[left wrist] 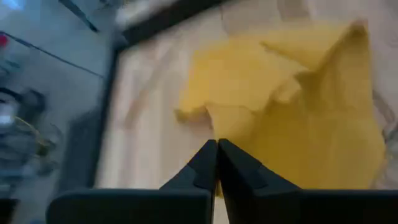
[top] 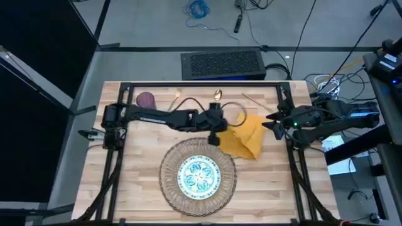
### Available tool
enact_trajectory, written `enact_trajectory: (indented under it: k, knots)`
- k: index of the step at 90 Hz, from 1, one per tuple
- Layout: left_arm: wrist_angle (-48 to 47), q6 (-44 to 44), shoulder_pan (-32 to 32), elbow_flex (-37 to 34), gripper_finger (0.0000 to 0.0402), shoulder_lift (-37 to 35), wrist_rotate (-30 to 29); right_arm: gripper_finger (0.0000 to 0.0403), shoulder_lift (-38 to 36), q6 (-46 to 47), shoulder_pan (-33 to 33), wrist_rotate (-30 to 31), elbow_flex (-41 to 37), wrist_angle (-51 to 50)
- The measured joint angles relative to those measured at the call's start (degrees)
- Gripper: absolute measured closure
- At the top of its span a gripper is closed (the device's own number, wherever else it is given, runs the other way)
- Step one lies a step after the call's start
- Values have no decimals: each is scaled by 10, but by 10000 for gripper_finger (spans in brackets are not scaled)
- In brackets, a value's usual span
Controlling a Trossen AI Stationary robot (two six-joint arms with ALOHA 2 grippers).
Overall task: Set table place
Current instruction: Fold the yellow table napkin
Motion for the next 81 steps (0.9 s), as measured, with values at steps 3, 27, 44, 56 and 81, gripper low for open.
enact_trajectory:
  k: [3, 27, 44, 56, 81]
  knots:
    - [-25, 2, 1, 2, 401, -13, -8, 183, 1, 0, 0, 0, 0, 0]
    - [-98, -12, 30, 19, 401, -97, -10, 183, 39, 5, -1, 16, 0, 30]
    - [-168, -50, 36, 19, 401, -107, 13, 183, 101, -32, 0, 13, 0, 86]
    - [-206, -51, 35, 19, 401, -95, 13, 183, 145, -35, -12, 12, 0, 103]
    - [-208, -51, 35, 18, 401, -89, 10, 183, 276, -61, -89, 16, -1, 208]
